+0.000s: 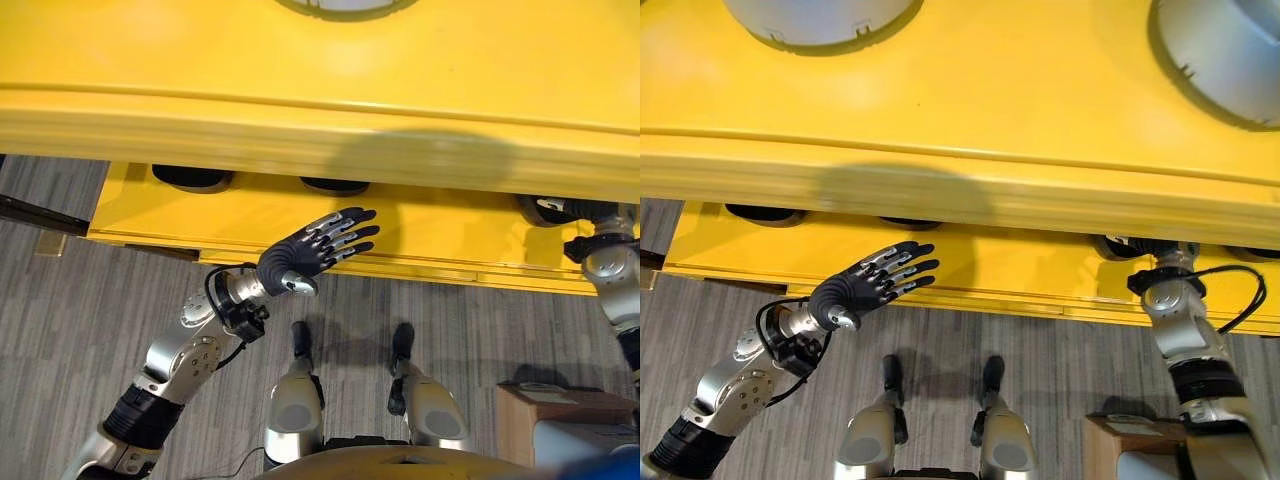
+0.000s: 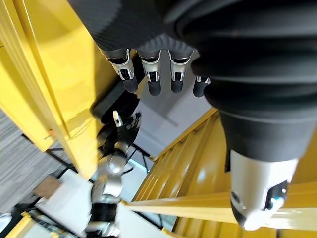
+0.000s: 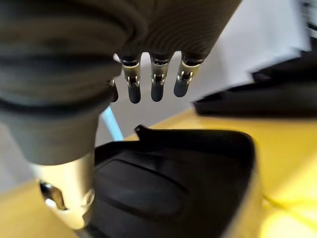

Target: Move parts from the plastic box to the shelf.

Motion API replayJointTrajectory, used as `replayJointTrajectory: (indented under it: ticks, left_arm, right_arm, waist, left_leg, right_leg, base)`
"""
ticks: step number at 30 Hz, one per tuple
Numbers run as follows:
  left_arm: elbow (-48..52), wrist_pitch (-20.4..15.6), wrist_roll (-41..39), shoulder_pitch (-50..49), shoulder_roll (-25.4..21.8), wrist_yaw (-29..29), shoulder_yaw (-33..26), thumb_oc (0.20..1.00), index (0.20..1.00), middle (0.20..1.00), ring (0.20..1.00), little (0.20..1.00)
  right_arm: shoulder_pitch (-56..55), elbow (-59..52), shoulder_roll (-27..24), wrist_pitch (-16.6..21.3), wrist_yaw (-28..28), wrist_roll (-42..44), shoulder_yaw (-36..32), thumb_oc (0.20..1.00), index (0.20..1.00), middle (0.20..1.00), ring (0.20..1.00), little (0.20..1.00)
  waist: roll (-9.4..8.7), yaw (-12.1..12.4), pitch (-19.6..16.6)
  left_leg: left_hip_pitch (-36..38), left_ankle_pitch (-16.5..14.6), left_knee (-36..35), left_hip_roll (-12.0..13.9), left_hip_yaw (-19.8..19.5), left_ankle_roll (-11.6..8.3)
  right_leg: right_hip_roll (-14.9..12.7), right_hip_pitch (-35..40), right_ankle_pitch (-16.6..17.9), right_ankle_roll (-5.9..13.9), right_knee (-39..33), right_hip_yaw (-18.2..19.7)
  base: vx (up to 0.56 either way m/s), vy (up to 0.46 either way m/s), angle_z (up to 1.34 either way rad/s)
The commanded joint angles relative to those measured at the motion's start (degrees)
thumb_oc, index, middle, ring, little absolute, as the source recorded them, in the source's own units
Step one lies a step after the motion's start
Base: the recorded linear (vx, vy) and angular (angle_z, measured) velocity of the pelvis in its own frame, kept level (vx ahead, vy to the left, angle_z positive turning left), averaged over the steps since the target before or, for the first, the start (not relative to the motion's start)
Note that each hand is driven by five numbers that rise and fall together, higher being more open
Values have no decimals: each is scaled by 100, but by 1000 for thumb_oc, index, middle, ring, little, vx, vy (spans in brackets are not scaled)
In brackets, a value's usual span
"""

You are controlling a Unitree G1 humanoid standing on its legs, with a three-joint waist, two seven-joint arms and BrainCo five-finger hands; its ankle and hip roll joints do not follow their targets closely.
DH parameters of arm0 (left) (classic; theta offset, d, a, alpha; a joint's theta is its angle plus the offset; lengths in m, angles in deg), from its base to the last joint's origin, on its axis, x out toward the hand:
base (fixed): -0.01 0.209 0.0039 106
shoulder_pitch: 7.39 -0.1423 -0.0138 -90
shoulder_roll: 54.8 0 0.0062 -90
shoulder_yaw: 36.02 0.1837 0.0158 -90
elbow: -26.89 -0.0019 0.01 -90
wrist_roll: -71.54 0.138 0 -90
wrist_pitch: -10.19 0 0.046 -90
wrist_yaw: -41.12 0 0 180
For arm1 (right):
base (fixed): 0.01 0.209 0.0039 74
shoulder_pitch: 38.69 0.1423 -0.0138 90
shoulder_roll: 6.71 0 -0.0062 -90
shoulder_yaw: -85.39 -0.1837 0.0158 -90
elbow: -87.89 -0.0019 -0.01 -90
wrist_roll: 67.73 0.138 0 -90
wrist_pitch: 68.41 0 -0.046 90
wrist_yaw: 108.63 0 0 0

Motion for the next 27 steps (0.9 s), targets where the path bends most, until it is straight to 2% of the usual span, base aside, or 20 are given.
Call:
replayJointTrajectory:
  ticks: [1,4,8,12,15,16,18,19,20,22,23,24,25,26,27]
  left_arm:
    - [363,-176,-170,-198,-57,160,82,1000,1000,1000,1000,1000]
    - [391,-192,-169,-276,-81,220,26,1000,1000,1000,1000,1000]
    - [453,-156,-87,-396,-29,254,-9,1000,1000,1000,1000,1000]
    - [430,-169,-316,-466,103,38,-64,1000,1000,1000,1000,1000]
    - [384,-281,-247,-681,249,-201,-114,1000,1000,1000,1000,1000]
    - [359,-322,-276,-911,372,-143,-210,1000,1000,1000,1000,1000]
    - [315,-358,-385,-1036,483,-81,-277,1000,1000,1000,1000,1000]
    - [219,-315,-284,-1061,629,93,-307,1000,1000,1000,1000,1000]
    - [199,-318,-287,-1059,648,116,-304,1000,1000,1000,1000,1000]
    - [110,-521,-439,-1084,719,54,-264,1000,1000,1000,1000,1000]
    - [86,-595,-485,-1104,752,17,-254,1000,1000,1000,1000,1000]
    - [56,-760,-420,-1164,835,-93,-223,1000,1000,1000,1000,1000]
    - [49,-815,-318,-1197,909,-164,-207,1000,1000,1000,1000,1000]
    - [41,-839,-303,-1215,935,-205,-218,1000,1000,1000,1000,1000]
    - [21,-865,-342,-1256,963,-184,-238,1000,1000,1000,1000,1000]
  right_arm:
    - [282,104,-436,102,-230,-360,234,1000,1000,1000,1000,1000]
    - [125,137,-500,213,-262,-364,193,1000,1000,1000,1000,1000]
    - [-161,47,-374,457,-440,91,-5,1000,1000,1000,1000,1000]
    - [-334,-468,-123,713,-505,263,-182,1000,1000,1000,1000,1000]
    - [-402,-1068,205,794,-426,674,-278,1000,1000,1000,1000,1000]
    - [-572,-1518,444,911,-470,720,-408,1000,1000,1000,1000,1000]
    - [-689,-1864,600,993,-501,775,-493,1000,1000,1000,1000,1000]
    - [-1050,-2400,788,960,-679,727,-688,1000,1000,1000,1000,1000]
    - [-1103,-2476,800,994,-703,767,-714,1000,1000,1000,1000,1000]
    - [-1206,-2770,860,1179,-654,737,-691,1000,1000,1000,1000,1000]
    - [-1187,-2836,885,1274,-604,740,-637,1000,1000,1000,1000,1000]
    - [-1183,-2942,951,1443,-525,738,-543,1000,1000,1000,1000,1000]
    - [-1222,-2998,988,1561,-491,693,-507,1000,1000,1000,1000,1000]
    - [-1262,-3062,996,1629,-399,720,-488,1000,1000,1000,1000,1000]
    - [-1300,-3165,996,1711,-209,764,-455,1000,1000,1000,1000,1000]
  waist:
    - [-22,30,-363]
    - [-24,30,-355]
    - [-51,11,-380]
    - [-62,-17,-437]
    - [-42,-22,-443]
    - [-5,-43,-467]
    - [57,-117,-481]
    - [90,-289,-485]
    - [92,-323,-493]
    - [43,-492,-563]
    - [15,-530,-591]
    - [-35,-580,-657]
    - [-64,-600,-717]
    - [-80,-615,-785]
    - [-53,-642,-864]
  left_leg:
    - [-345,-109,385,-141,-295,71]
    - [-329,-135,403,-157,-299,89]
    - [-282,-189,459,-172,-311,117]
    - [-222,-231,485,-177,-278,151]
    - [-208,-167,502,-71,-310,76]
    - [-192,-1,343,52,-247,-27]
    - [-201,173,211,192,1,-112]
    - [-230,196,361,292,440,-171]
    - [-228,168,425,300,503,-169]
    - [-122,-211,1023,229,564,-48]
    - [-110,-283,1409,197,493,-24]
    - [-90,-350,2120,134,274,-13]
    - [-54,-341,2489,91,67,-12]
    - [0,-351,2574,30,-84,12]
    - [237,-498,2352,-45,-224,54]
  right_leg:
    - [-72,-137,-929,147,1359,-170]
    - [-77,-123,-955,145,1400,-179]
    - [-82,-78,-992,139,1456,-181]
    - [-56,-47,-1063,118,1557,-217]
    - [17,-49,-1192,17,1725,-301]
    - [87,-6,-1234,-27,1682,-398]
    - [112,19,-1251,-66,1655,-534]
    - [37,98,-1228,-70,1627,-722]
    - [24,102,-1216,-72,1616,-740]
    - [-68,14,-1139,-92,1612,-559]
    - [-89,-16,-1095,-114,1584,-427]
    - [-98,-50,-1009,-174,1512,-189]
    - [-85,-76,-937,-205,1464,-42]
    - [-73,-121,-866,-200,1431,61]
    - [-39,-180,-830,-147,1450,183]
  base:
    - [0,0,0]
    - [-9,-5,1]
    - [-22,-38,4]
    - [-63,-109,0]
    - [-88,-227,2]
    - [-114,-222,11]
    - [-162,-148,14]
    - [-172,-87,29]
    - [-185,-24,56]
    - [-133,78,56]
    - [-120,153,11]
    - [-111,178,-33]
    - [-101,213,-59]
    - [-83,262,-81]
    - [-114,382,-101]
